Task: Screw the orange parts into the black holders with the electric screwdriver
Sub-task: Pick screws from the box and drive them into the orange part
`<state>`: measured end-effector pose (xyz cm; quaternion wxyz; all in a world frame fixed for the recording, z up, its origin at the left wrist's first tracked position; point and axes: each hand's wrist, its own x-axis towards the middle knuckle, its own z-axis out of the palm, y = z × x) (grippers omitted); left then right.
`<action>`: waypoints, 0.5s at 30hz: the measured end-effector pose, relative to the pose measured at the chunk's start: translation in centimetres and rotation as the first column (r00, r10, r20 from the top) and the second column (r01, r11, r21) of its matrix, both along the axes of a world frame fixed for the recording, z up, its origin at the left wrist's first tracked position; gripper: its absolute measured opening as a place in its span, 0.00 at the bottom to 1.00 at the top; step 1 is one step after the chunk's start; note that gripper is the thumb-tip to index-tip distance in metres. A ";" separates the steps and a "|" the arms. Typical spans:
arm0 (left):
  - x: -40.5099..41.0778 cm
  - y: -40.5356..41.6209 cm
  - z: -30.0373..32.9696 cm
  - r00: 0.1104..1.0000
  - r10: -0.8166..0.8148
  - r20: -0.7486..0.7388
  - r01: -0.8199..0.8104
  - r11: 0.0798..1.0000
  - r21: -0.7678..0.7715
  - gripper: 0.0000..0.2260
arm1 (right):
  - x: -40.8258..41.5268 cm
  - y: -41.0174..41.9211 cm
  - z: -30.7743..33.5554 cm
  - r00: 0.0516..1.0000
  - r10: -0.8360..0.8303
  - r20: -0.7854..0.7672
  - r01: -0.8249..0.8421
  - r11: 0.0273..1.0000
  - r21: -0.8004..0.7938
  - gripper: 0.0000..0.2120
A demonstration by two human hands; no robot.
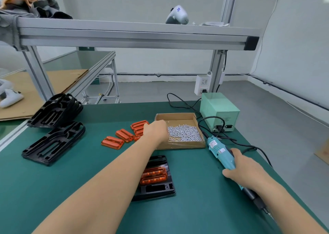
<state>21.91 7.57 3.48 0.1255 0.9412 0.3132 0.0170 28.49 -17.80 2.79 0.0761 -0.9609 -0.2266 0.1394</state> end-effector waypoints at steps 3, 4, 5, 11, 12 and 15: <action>0.9 0.1 0.0 0.999 -0.006 -0.048 0.008 0.999 0.033 0.05 | 0.2 -0.1 0.2 0.999 0.001 -0.052 -0.001 1.000 0.015 0.34; 1.0 0.0 -0.1 0.999 0.001 -0.042 0.001 0.999 0.052 0.05 | 0.2 -0.1 0.3 0.998 -0.002 -0.058 0.004 1.000 0.021 0.34; 1.1 -0.1 -0.3 0.999 0.004 -0.035 -0.001 0.998 0.070 0.05 | 0.2 -0.1 0.3 0.998 -0.007 -0.061 0.009 1.000 0.026 0.34; 1.0 -0.1 -0.8 1.000 -0.009 -0.029 0.011 0.998 0.063 0.05 | 0.3 -0.1 -0.1 0.997 -0.045 -0.058 0.049 0.996 0.073 0.34; 1.1 0.0 -0.8 0.999 -0.011 -0.035 0.012 0.999 0.037 0.05 | 0.3 -0.2 0.0 0.997 -0.057 -0.060 0.063 0.994 0.088 0.33; 1.2 0.1 -0.8 0.999 -0.017 -0.050 0.016 0.999 -0.031 0.08 | 0.3 -0.4 0.1 0.995 -0.076 -0.067 0.085 0.985 0.152 0.24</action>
